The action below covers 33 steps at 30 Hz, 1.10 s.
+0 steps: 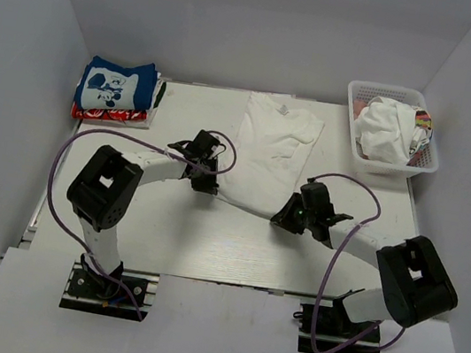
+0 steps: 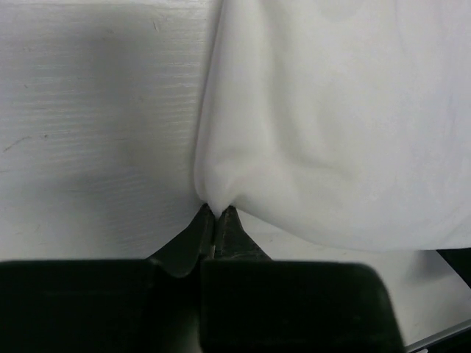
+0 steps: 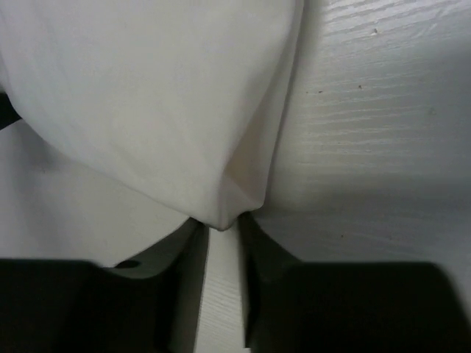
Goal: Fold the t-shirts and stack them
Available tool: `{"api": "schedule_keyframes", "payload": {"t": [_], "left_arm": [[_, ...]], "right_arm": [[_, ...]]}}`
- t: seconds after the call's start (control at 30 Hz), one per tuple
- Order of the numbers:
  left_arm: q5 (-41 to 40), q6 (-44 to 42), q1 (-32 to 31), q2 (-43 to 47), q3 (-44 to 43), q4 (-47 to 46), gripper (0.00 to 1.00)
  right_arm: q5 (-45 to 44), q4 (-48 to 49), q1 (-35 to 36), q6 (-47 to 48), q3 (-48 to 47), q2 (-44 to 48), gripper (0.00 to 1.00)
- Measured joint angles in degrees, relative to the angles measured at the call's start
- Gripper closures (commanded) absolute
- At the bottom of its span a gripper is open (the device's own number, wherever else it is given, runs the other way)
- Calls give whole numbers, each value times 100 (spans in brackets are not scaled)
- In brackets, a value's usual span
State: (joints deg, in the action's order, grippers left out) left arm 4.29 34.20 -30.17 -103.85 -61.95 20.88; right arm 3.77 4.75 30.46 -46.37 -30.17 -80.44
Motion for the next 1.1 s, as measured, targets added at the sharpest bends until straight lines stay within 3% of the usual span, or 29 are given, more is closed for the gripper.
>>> {"api": "schedule_keyframes", "payload": {"t": [0.1,0.4,0.43,0.6,0.67,0.77,0.97,1.07,1.1], "left_arm": [[70,7,-7,-13,-4,-2,100],[72,85,-70,382,452,-2,100],[76,85,-81,455,531,2,100],[87,87,-144,678,691,44,100],[83,101,-144,713,743,52,100],[85,122,-140,719,796,57,100],[85,125,-140,726,798,61,100],[87,127,-140,752,798,68,100],[87,127,-140,761,800,70,100]], "right_arm": [[-13,164,-7,-101,4,-155,100],[-404,87,17,190,234,254,98],[-420,17,31,254,236,352,91],[-426,-142,46,557,232,793,30],[-424,-192,46,610,223,835,23],[-424,-262,46,645,205,835,23],[-424,-323,42,557,146,625,35],[-313,-151,42,463,140,446,48],[-258,-103,42,444,140,382,59]]}}
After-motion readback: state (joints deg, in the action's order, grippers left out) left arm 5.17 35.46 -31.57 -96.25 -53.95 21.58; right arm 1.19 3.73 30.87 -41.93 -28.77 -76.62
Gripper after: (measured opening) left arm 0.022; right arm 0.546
